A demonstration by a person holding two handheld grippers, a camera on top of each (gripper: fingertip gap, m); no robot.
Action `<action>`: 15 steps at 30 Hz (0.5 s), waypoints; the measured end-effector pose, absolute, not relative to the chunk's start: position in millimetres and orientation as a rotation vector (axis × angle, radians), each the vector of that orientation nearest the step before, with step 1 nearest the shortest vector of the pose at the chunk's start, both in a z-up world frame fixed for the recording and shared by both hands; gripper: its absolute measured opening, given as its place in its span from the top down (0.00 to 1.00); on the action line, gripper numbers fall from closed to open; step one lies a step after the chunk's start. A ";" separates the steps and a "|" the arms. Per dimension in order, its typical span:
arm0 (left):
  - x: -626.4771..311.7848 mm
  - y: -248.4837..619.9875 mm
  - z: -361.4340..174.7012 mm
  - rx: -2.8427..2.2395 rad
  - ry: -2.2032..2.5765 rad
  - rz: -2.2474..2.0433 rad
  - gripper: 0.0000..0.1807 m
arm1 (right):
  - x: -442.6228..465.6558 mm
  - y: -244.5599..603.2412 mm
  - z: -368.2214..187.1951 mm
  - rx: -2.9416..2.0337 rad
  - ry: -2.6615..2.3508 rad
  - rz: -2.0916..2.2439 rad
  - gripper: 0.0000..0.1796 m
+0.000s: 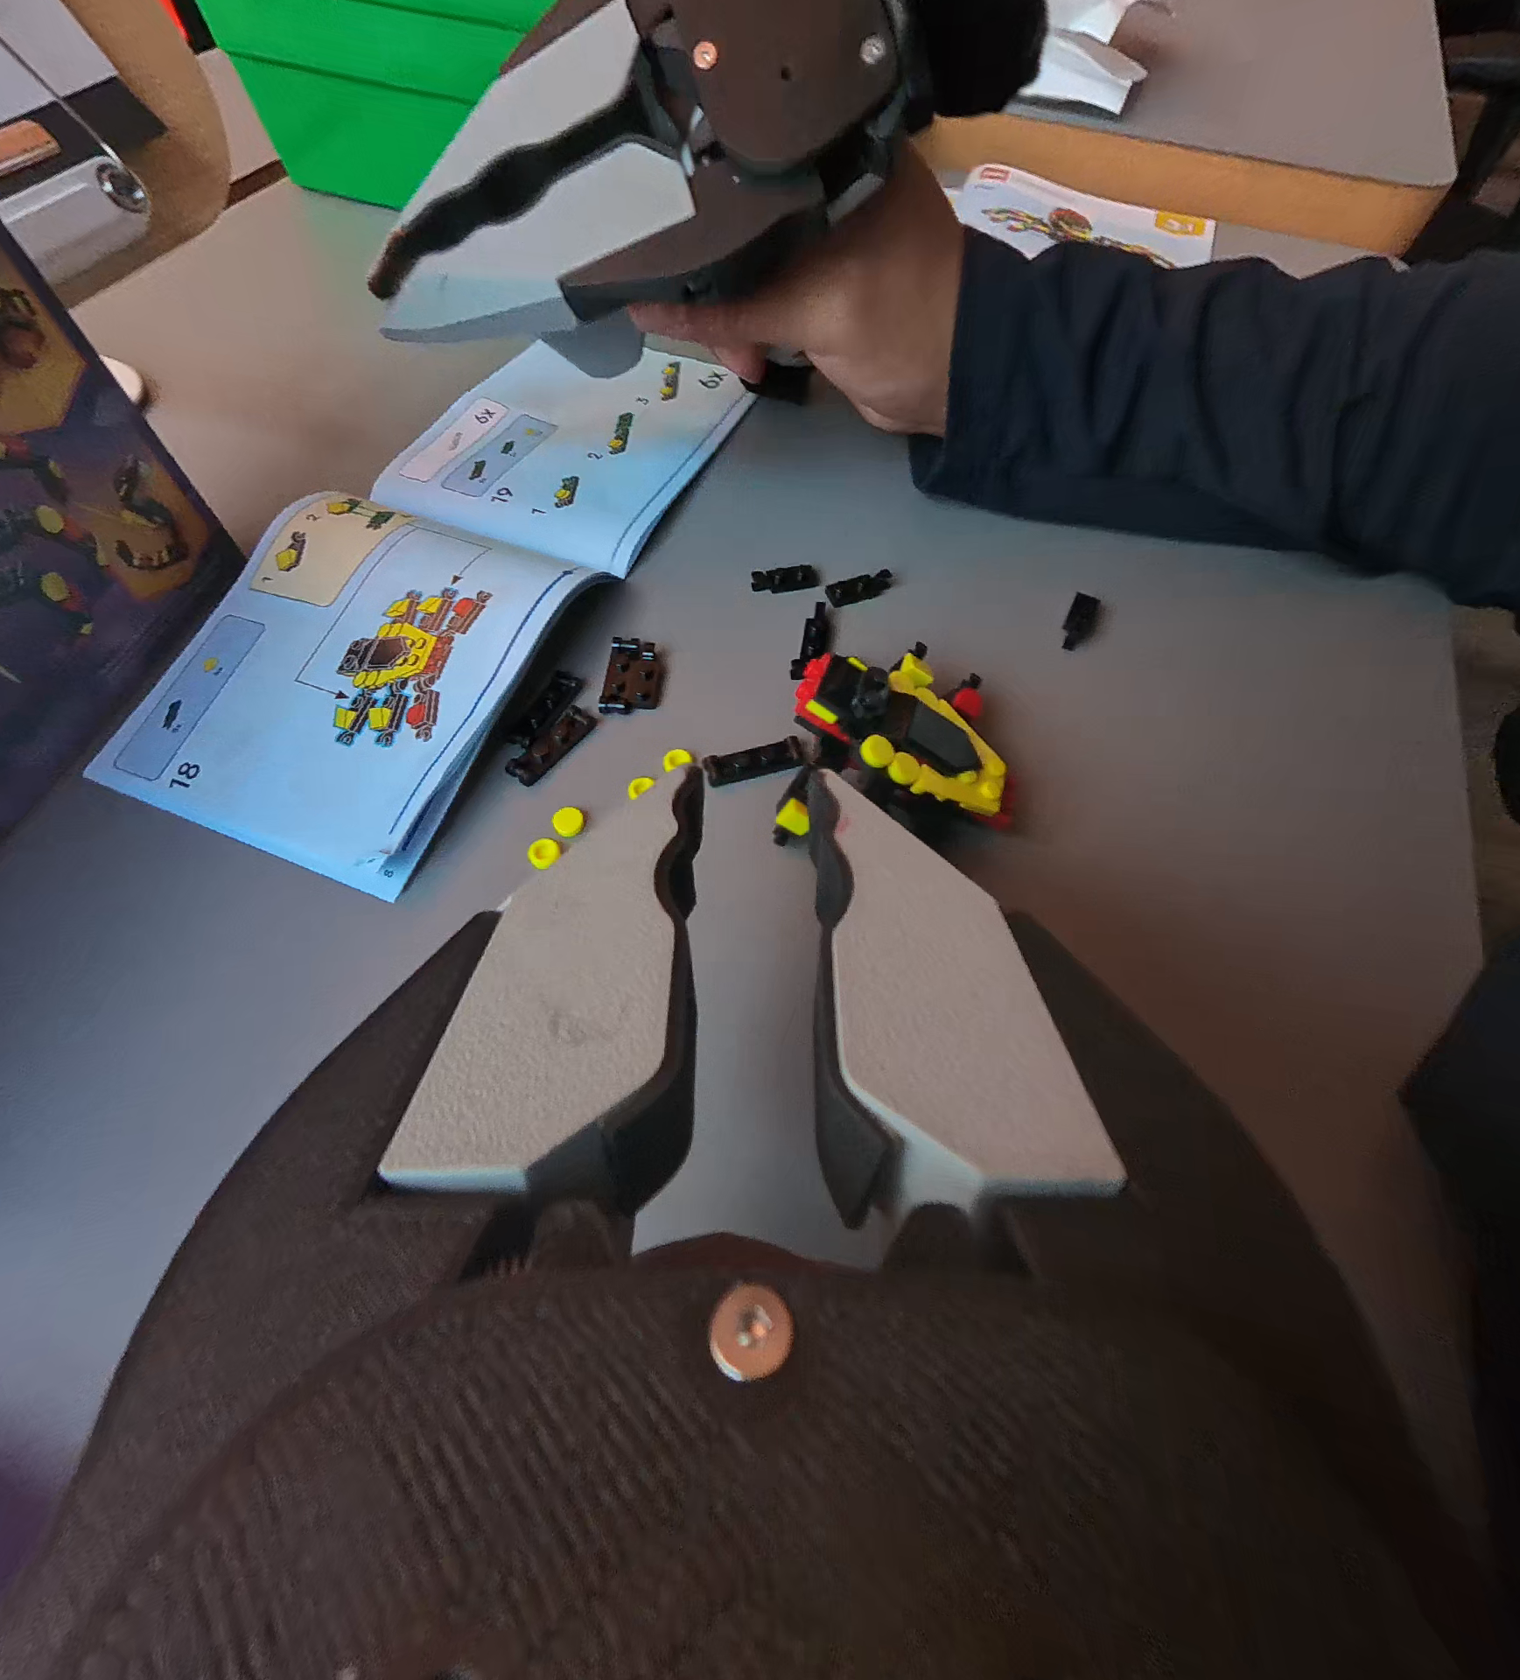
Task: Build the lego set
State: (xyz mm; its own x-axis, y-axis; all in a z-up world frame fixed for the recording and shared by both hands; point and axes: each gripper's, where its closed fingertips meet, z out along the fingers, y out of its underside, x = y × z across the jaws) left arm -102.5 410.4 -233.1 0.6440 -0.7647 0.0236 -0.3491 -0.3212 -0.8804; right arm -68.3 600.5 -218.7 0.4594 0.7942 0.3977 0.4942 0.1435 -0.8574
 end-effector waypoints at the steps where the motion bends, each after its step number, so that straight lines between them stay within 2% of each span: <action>1: -101.2 409.0 -234.3 -1.923 0.892 -0.544 0.88 | -68.0 601.2 -217.4 -1.510 -1.172 0.332 0.96; 4: -99.9 408.5 -236.9 -1.931 0.909 -0.522 0.87 | -65.4 602.6 -213.1 -1.515 -1.141 0.392 0.96; 10: -97.1 403.1 -237.7 -1.938 0.945 -0.603 0.77 | -66.8 600.0 -213.8 -1.521 -1.161 0.458 0.94; 15: -102.3 400.6 -234.9 -1.937 0.964 -0.581 0.75 | -72.2 594.7 -221.3 -1.501 -1.233 0.378 0.93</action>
